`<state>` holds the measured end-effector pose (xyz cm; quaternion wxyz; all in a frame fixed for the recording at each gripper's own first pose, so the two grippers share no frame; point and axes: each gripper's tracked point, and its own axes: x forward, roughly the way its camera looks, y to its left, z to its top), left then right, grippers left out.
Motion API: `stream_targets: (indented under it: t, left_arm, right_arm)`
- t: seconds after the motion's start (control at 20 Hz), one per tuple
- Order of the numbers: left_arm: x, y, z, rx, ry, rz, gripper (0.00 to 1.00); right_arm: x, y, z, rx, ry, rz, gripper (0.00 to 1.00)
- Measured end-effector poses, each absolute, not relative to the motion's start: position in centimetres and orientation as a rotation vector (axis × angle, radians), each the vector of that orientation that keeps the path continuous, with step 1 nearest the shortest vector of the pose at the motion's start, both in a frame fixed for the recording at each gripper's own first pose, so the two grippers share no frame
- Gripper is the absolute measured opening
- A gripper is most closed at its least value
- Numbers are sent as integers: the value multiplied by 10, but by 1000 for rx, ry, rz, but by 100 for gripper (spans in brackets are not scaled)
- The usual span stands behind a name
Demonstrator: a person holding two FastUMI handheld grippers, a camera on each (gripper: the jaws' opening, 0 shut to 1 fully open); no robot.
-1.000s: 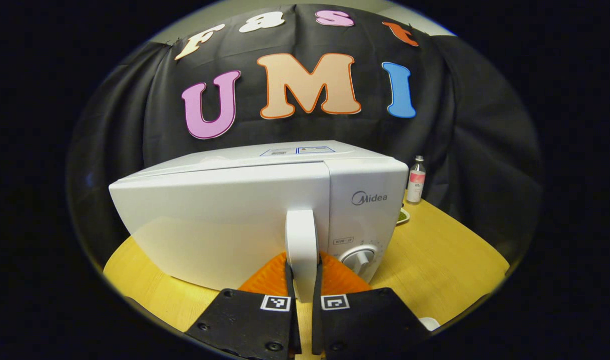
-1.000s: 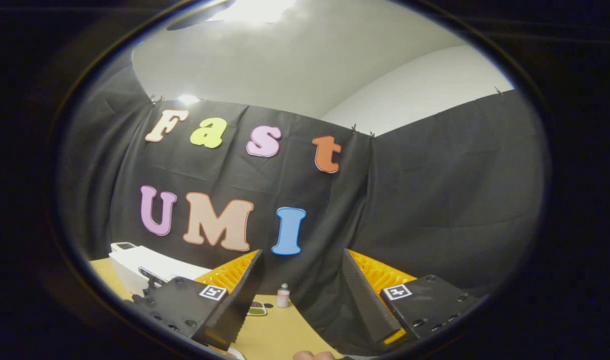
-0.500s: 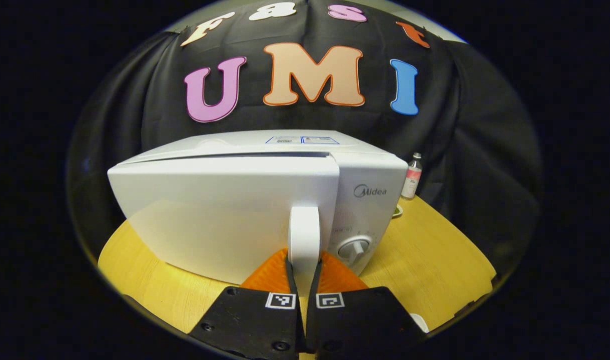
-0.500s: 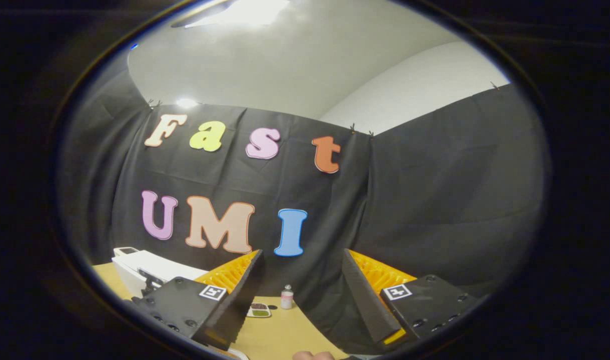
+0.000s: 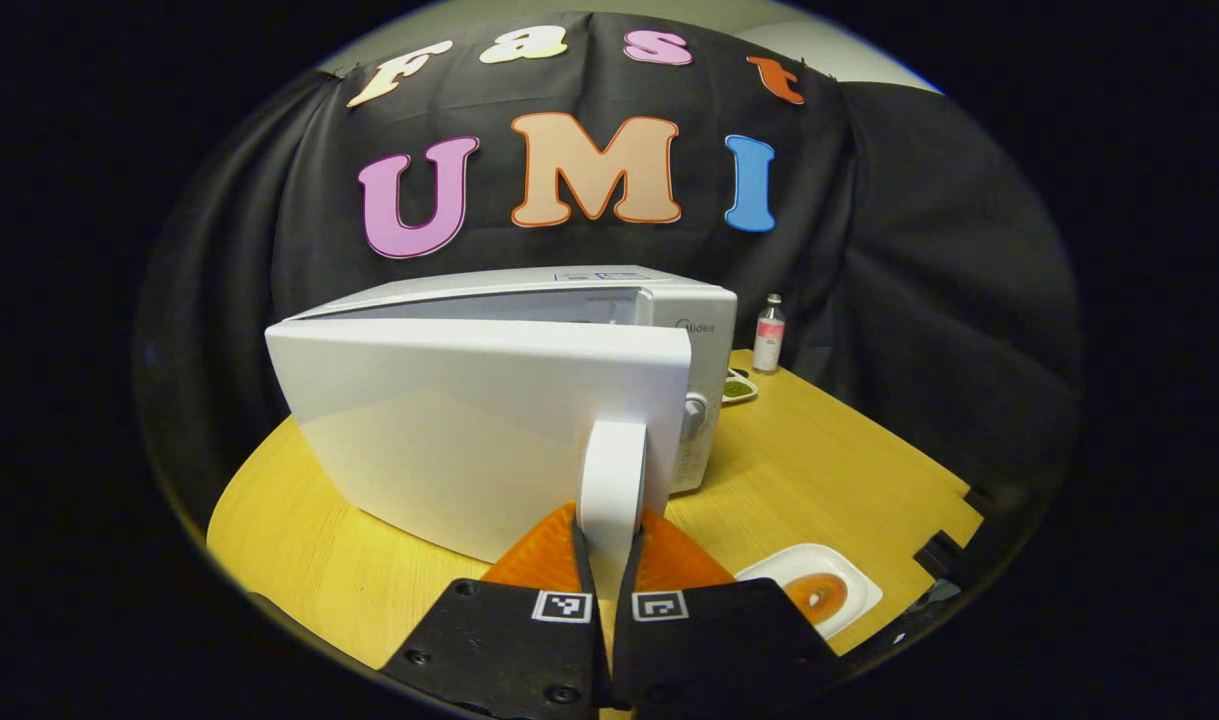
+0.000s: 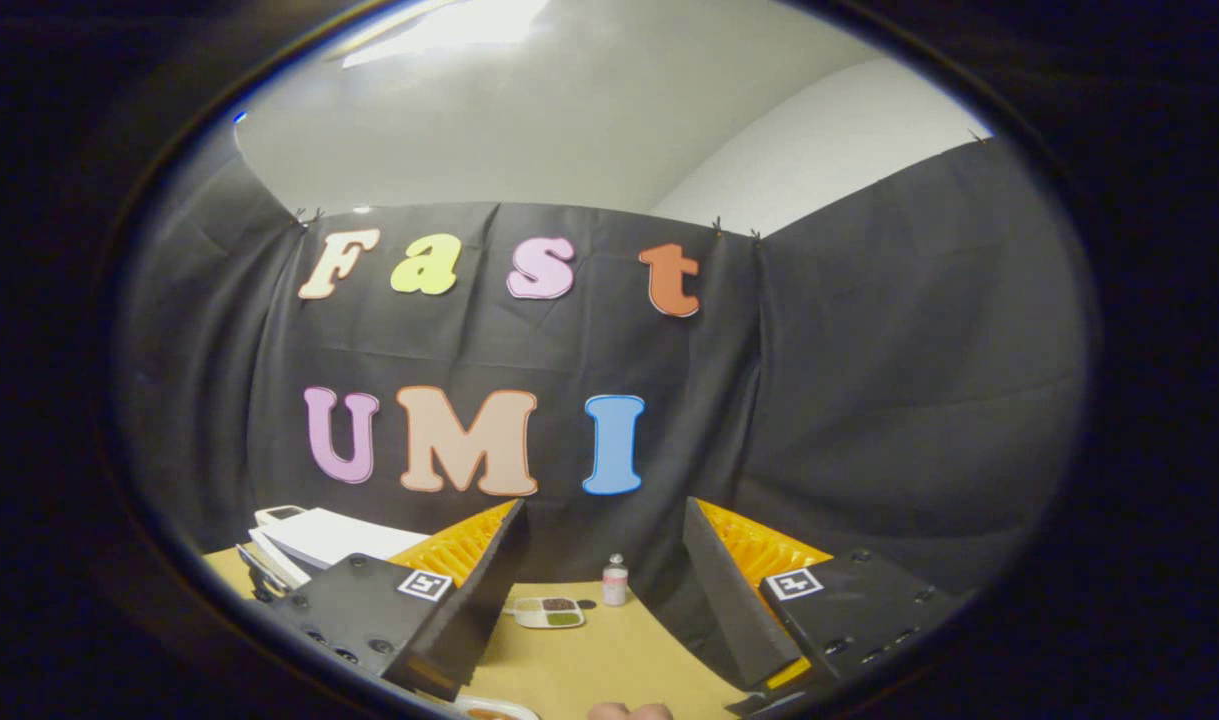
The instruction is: Open the microwave oven with the left hand, put the food in, and close the microwave oven.
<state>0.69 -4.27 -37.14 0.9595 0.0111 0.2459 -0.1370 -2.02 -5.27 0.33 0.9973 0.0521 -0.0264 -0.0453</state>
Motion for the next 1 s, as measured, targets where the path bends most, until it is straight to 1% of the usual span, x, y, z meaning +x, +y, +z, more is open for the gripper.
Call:
stream_targets:
  t: [0.1,0.25,0.3,0.55,0.7,1.0]
  left_arm:
    - [-9,-32,-372,40,507,-287,1]
    - [-28,-12,-367,49,508,-265,2]
    - [-35,-6,-367,50,512,-260,4]
    - [-68,31,-364,59,515,-241,4]
    - [-86,59,-362,58,519,-202,4]
    - [-116,122,-357,64,518,-85,4]
  right_arm:
    - [-19,-47,0,117,-47,-87,97]
    - [-20,-35,3,111,-64,-77,97]
    - [-22,-28,6,106,-72,-63,96]
    - [-26,12,7,90,-78,-2,96]
    - [-31,36,3,84,-75,30,97]
    - [-42,76,-13,75,-63,80,97]
